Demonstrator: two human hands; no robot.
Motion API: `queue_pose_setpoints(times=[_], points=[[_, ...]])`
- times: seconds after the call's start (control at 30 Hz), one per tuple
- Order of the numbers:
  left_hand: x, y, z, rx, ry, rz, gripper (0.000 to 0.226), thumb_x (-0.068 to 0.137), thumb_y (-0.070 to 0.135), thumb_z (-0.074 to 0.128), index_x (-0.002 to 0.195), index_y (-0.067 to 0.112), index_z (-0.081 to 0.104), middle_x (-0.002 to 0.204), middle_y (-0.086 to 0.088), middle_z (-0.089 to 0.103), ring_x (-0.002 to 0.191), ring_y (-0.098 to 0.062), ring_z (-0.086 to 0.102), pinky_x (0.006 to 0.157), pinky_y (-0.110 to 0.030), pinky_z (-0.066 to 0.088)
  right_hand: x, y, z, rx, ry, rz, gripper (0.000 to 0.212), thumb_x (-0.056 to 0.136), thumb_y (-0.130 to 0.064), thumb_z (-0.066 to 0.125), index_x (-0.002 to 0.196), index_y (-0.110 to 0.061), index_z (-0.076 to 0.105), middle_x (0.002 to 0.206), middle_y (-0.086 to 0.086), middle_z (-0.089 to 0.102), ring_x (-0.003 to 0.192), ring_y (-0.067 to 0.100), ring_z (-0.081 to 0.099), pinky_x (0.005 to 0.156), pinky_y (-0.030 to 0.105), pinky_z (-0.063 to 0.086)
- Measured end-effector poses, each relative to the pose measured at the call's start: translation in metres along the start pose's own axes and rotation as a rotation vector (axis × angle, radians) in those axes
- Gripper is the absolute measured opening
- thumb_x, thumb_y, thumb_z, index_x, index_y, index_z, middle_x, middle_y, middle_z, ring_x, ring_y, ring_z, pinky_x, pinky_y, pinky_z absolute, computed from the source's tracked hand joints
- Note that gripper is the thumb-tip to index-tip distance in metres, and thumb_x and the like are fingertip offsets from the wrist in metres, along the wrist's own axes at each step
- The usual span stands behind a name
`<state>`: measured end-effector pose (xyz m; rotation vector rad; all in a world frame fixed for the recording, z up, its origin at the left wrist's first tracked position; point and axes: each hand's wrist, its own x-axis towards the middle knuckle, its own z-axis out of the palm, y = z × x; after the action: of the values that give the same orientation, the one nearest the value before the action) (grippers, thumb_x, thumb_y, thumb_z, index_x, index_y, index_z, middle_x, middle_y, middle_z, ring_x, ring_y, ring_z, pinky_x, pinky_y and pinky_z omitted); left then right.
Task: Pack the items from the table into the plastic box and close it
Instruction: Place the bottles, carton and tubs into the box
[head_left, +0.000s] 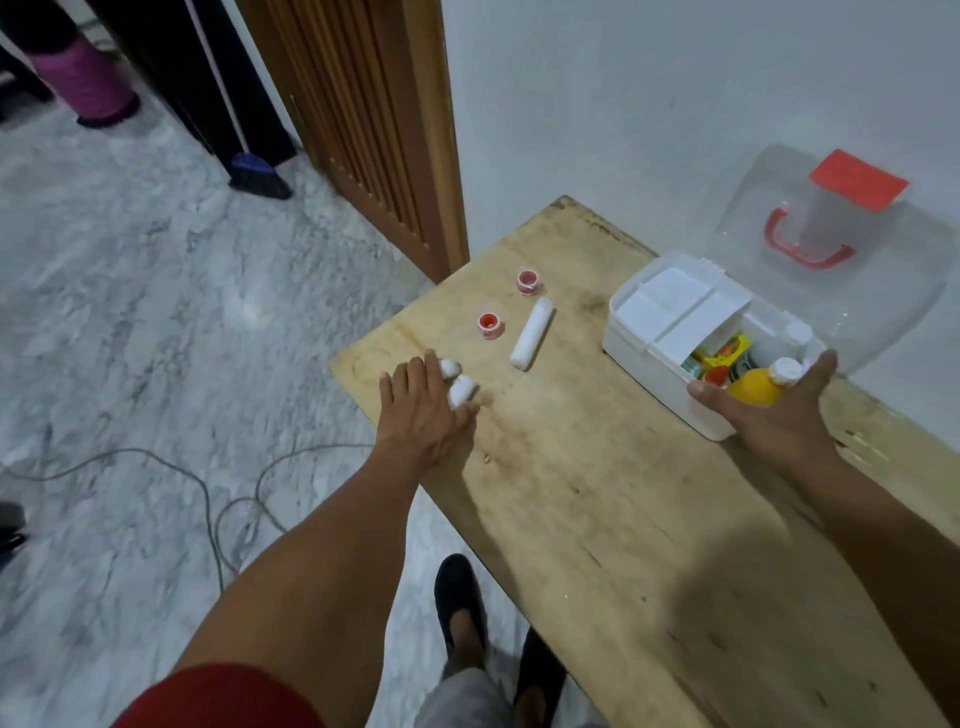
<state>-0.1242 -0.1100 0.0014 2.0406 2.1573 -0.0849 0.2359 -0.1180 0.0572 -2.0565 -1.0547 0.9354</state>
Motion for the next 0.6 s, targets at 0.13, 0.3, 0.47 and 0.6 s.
queue_pose_setpoints(times=[0.13, 0.3, 0.47, 0.6], points=[[-0.007, 0.000, 0.014, 0.090, 0.101, 0.086, 0.070, 0.089, 0.049, 0.030, 0.128, -0.003, 0.054, 0.102, -0.020, 0.058, 0.090, -0.038, 0.056, 0.087, -0.052, 0.045, -0.001, 0.000, 0.000, 0.004, -0.003, 0.003, 0.137, 0.067, -0.051, 0.085, 0.152, -0.034, -0.022, 0.165, 0.000, 0.010, 0.149, 0.024, 0.022, 0.118, 0.044, 0.023], [-0.020, 0.007, 0.014, 0.079, 0.115, 0.075, 0.031, 0.088, 0.032, 0.050, 0.090, 0.003, 0.061, 0.078, -0.014, 0.054, 0.064, -0.031, 0.052, 0.051, -0.036, 0.040, 0.001, 0.002, -0.001, 0.028, -0.019, 0.013, 0.140, 0.063, -0.054, 0.086, 0.151, -0.036, -0.022, 0.165, -0.001, 0.009, 0.150, 0.024, 0.020, 0.118, 0.047, 0.025], [-0.036, 0.026, -0.007, -0.245, 0.082, 0.119, 0.025, 0.094, 0.024, 0.040, 0.096, 0.006, 0.057, 0.086, -0.010, 0.055, 0.072, -0.031, 0.056, 0.058, -0.037, 0.045, -0.001, 0.000, 0.001, 0.059, 0.000, -0.001, 0.141, 0.063, -0.048, 0.088, 0.153, -0.033, -0.019, 0.164, 0.001, 0.010, 0.149, 0.024, 0.020, 0.118, 0.044, 0.025], [-0.046, 0.070, -0.048, -0.446, 0.116, 0.235, 0.025, 0.091, 0.015, 0.058, 0.101, 0.029, 0.041, 0.092, -0.003, 0.053, 0.074, -0.030, 0.058, 0.062, -0.032, 0.040, -0.006, -0.005, -0.001, 0.063, -0.008, 0.039, 0.147, 0.059, -0.051, 0.089, 0.152, -0.033, -0.022, 0.165, 0.002, 0.009, 0.150, 0.024, 0.018, 0.118, 0.043, 0.023]])
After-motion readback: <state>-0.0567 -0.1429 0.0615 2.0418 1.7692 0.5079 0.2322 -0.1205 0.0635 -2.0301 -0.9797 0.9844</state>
